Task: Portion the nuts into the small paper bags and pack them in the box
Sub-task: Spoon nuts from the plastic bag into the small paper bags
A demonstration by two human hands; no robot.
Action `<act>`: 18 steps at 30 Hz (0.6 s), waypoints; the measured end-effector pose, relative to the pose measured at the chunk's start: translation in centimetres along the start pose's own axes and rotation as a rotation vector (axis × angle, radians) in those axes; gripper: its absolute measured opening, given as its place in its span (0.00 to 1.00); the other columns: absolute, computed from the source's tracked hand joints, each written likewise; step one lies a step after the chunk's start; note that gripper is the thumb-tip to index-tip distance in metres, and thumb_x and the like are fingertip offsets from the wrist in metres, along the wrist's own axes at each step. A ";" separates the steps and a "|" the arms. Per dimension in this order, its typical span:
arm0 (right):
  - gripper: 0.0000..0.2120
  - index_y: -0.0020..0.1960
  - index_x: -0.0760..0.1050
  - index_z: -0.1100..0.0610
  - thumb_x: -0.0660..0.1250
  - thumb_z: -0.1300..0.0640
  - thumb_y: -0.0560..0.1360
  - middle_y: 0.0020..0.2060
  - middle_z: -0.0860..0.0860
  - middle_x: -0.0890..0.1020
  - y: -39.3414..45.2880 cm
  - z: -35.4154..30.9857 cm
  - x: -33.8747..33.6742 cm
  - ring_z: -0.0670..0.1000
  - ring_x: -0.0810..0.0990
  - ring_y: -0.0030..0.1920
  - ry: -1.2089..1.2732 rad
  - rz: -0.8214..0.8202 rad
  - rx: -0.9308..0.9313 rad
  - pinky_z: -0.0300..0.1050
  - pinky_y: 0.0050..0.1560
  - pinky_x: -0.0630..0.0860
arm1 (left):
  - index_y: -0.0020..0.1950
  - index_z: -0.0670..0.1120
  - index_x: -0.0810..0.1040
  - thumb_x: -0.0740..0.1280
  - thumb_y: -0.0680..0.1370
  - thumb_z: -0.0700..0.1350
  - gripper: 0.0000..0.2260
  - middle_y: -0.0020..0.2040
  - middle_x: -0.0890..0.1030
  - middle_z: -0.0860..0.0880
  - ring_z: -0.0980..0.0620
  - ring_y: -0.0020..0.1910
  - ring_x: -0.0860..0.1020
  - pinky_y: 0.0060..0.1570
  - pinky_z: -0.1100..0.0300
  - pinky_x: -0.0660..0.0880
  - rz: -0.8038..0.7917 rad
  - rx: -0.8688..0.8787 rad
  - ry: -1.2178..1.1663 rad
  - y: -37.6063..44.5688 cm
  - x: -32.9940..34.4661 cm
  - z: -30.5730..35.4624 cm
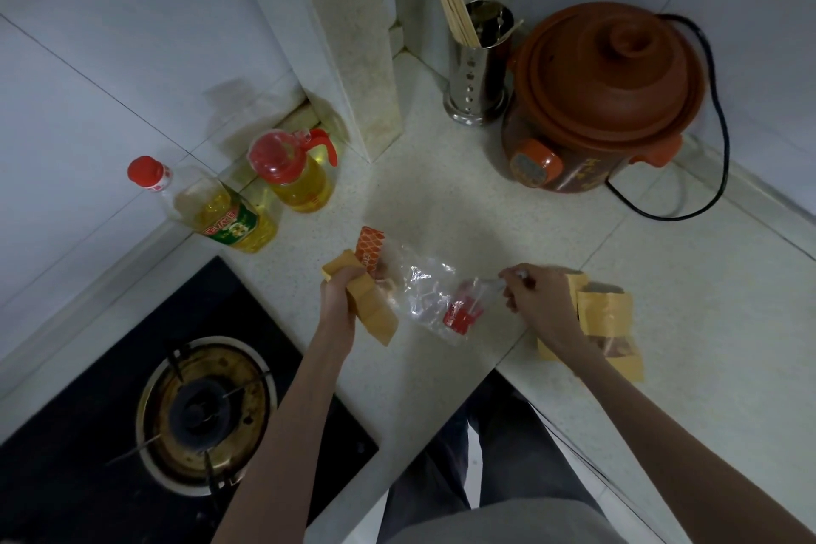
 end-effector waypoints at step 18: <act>0.10 0.39 0.80 0.63 0.63 0.63 0.76 0.26 0.55 0.79 -1.1 -0.8 -0.5 0.51 0.77 0.27 -0.216 0.158 -0.139 0.36 0.27 0.66 | 0.52 0.47 0.77 0.67 0.73 0.41 0.08 0.41 0.85 0.48 0.47 0.44 0.82 0.43 0.51 0.79 0.093 -0.052 -0.102 0.5 -0.5 -0.6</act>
Point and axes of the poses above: each hand's wrist, its own y-axis towards the middle knuckle, its own x-axis out of the palm, z = x × y, the point moved 4 cm from there along y, towards the middle knuckle
